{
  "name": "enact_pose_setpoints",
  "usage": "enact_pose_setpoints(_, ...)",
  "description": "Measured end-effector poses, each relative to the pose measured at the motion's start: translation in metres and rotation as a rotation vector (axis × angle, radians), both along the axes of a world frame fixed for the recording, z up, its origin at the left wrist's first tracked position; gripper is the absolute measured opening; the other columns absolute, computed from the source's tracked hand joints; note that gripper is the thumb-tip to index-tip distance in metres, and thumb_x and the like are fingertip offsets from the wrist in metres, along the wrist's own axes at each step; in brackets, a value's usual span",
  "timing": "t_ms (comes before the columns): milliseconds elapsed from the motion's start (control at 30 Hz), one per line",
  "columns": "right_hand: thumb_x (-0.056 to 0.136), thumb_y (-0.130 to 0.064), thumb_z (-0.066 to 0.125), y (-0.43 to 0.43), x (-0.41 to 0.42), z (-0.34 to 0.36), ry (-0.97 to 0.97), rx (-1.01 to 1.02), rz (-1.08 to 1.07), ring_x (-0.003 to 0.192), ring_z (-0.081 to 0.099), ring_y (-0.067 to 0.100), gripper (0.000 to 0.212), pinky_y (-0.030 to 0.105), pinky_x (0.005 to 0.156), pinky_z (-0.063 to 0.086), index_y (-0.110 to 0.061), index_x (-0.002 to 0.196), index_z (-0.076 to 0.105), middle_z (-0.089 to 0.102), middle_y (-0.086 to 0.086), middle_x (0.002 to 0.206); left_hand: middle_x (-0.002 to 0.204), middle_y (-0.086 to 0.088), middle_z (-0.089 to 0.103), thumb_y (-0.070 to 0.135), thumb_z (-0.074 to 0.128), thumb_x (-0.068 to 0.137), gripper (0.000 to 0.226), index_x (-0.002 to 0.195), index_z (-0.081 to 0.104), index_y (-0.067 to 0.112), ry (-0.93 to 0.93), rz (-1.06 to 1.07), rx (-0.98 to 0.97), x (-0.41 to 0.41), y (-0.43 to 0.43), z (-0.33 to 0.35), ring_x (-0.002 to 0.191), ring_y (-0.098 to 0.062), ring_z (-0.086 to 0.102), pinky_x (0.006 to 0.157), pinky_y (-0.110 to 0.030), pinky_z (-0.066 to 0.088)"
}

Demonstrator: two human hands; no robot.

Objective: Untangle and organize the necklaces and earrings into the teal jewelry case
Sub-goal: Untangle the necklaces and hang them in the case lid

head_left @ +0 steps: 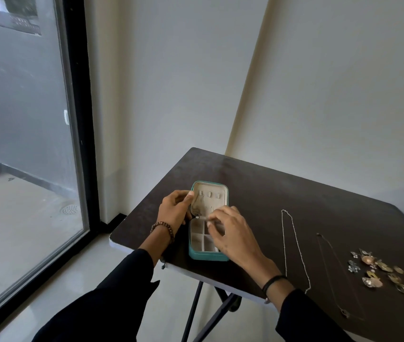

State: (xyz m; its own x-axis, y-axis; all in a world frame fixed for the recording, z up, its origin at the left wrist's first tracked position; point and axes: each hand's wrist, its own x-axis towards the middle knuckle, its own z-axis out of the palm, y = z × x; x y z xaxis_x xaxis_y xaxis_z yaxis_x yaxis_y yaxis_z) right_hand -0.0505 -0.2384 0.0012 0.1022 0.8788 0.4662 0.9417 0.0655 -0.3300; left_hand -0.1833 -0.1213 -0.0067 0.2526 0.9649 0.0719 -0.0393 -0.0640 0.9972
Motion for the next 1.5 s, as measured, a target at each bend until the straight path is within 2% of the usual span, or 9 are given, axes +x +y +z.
enact_pose_setpoints(100, 0.096, -0.027, 0.062, -0.011, 0.006, 0.006, 0.014, -0.013, 0.031, 0.100, 0.052, 0.006, 0.012, 0.022, 0.083, 0.048, -0.021, 0.101, 0.071, 0.064, -0.011, 0.105, 0.092, -0.004, 0.073, 0.023, 0.065, 0.093, 0.018, 0.108, 0.068, 0.014, 0.083, 0.056, -0.018, -0.001, -0.002, 0.005, 0.055, -0.014, 0.062, 0.045, -0.024, 0.051)
enact_pose_setpoints(233, 0.096, -0.029, 0.063, -0.025, 0.010, 0.012, 0.029, -0.047, 0.016, 0.098, 0.054, 0.010, 0.014, 0.032, 0.084, 0.051, -0.020, 0.099, 0.073, 0.066, -0.010, 0.103, 0.112, 0.007, 0.069, 0.023, 0.062, 0.088, 0.013, 0.098, 0.065, 0.029, 0.305, 0.098, 0.093, -0.001, -0.013, 0.017, 0.095, -0.017, 0.066, 0.083, -0.036, 0.055)
enact_pose_setpoints(367, 0.097, -0.028, 0.063, -0.037, 0.009, 0.017, 0.014, -0.035, -0.008, 0.102, 0.052, 0.010, 0.015, 0.030, 0.085, 0.049, -0.017, 0.100, 0.073, 0.064, -0.006, 0.106, 0.117, 0.005, 0.064, 0.028, 0.054, 0.092, 0.019, 0.104, 0.069, 0.030, 0.598, 0.202, 0.173, 0.008, -0.030, 0.037, 0.102, -0.023, 0.063, 0.077, -0.032, 0.045)
enact_pose_setpoints(567, 0.097, -0.029, 0.061, -0.054, 0.024, 0.024, 0.022, -0.002, -0.053, 0.105, 0.053, 0.011, 0.016, 0.032, 0.086, 0.050, -0.018, 0.100, 0.071, 0.064, -0.006, 0.107, 0.123, 0.002, 0.062, 0.026, 0.050, 0.095, 0.024, 0.105, 0.072, 0.027, 0.749, 0.201, 0.352, 0.032, -0.050, 0.058, 0.103, -0.026, 0.063, 0.076, -0.032, 0.045)
enact_pose_setpoints(733, 0.096, -0.028, 0.063, -0.072, 0.058, 0.025, 0.056, -0.002, -0.120, 0.105, 0.055, 0.010, 0.013, 0.029, 0.087, 0.049, -0.019, 0.099, 0.072, 0.065, -0.007, 0.106, 0.110, 0.002, 0.070, 0.022, 0.051, 0.095, 0.024, 0.097, 0.075, 0.024, 0.769, 0.074, 0.505, 0.068, -0.069, 0.076, 0.096, -0.024, 0.065, 0.072, -0.031, 0.049)
enact_pose_setpoints(1033, 0.095, -0.026, 0.064, -0.088, 0.137, 0.014, 0.097, -0.126, -0.331, 0.099, 0.062, 0.020, 0.013, 0.032, 0.078, 0.050, -0.016, 0.101, 0.067, 0.061, -0.002, 0.097, 0.101, -0.005, 0.073, 0.013, 0.054, 0.091, 0.023, 0.093, 0.076, 0.015, 0.724, -0.251, 0.462, 0.157, -0.094, 0.060, 0.092, -0.026, 0.068, 0.079, -0.036, 0.058)
enact_pose_setpoints(1267, 0.097, -0.023, 0.062, -0.070, 0.186, 0.015, 0.141, -0.272, -0.451, 0.111, 0.054, 0.025, 0.019, 0.036, 0.090, 0.048, -0.011, 0.108, 0.053, 0.052, 0.003, 0.107, 0.119, -0.019, 0.060, 0.009, 0.057, 0.092, 0.009, 0.091, 0.064, 0.003, 0.838, -0.351, 0.456, 0.211, -0.090, 0.041, 0.108, -0.032, 0.059, 0.092, -0.038, 0.050)
enact_pose_setpoints(1400, 0.097, -0.021, 0.060, -0.047, 0.201, 0.022, 0.128, -0.314, -0.508, 0.106, 0.060, 0.032, 0.015, 0.034, 0.082, 0.047, -0.006, 0.094, 0.062, 0.063, 0.011, 0.102, 0.131, -0.016, 0.048, 0.026, 0.055, 0.099, 0.033, 0.117, 0.060, -0.001, 0.963, -0.434, 0.498, 0.231, -0.081, 0.037, 0.125, -0.032, 0.046, 0.101, -0.040, 0.043)
enact_pose_setpoints(1500, 0.094, -0.028, 0.065, -0.033, 0.206, 0.023, 0.161, -0.332, -0.577, 0.096, 0.066, 0.034, 0.024, 0.031, 0.069, 0.045, -0.009, 0.080, 0.065, 0.067, 0.013, 0.096, 0.121, -0.017, 0.059, 0.028, 0.066, 0.092, 0.031, 0.105, 0.063, 0.001, 0.977, -0.408, 0.485, 0.239, -0.075, 0.039, 0.109, -0.031, 0.060, 0.083, -0.036, 0.050)
